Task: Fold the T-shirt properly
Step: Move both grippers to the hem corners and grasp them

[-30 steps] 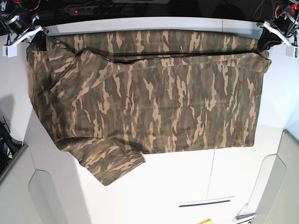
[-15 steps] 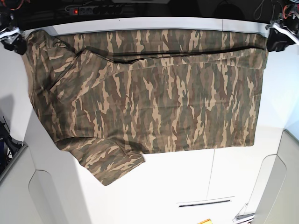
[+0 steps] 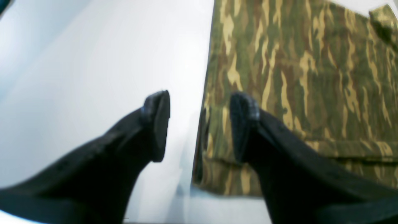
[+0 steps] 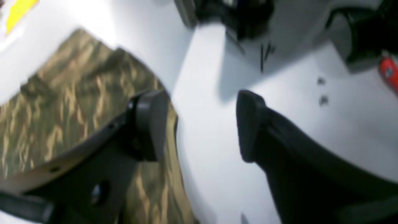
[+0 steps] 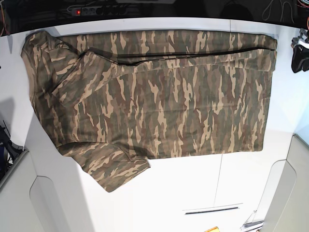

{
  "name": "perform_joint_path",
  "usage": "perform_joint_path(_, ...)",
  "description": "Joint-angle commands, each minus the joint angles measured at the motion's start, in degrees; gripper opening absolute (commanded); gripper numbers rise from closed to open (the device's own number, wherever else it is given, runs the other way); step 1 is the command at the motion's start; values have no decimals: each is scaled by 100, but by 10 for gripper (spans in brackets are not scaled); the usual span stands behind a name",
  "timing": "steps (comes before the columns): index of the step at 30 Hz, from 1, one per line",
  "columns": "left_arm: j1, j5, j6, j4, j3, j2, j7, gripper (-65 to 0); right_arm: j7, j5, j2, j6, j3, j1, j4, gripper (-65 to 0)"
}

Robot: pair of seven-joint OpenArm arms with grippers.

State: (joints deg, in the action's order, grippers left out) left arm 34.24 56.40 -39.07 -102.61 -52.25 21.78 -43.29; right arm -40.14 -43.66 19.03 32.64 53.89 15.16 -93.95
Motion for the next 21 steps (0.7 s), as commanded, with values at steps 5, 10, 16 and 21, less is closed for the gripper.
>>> perform_joint_path(5, -437, -249, -93, 7, 136, 208, 155, -314, 205, 109, 114, 15, -367, -903, 313, -303)
perform_joint_path(10, -975, -708, -4, 490, 678, 481, 470, -314, 575, 802, 131, 13, -1167, -1797, 1126, -303)
perform_joint_path(16, -1965, -1370, 262, 1495, 1412, 831, 848, -282, 1276, 1572, 129, 13, -2109, -2889, 2675, -303)
perform_joint_path(21, -2942, -1880, 546, 2728, 1978, 1115, 1213, -209, 1878, 2020, 129, -63, -2529, -3628, 3956, -303)
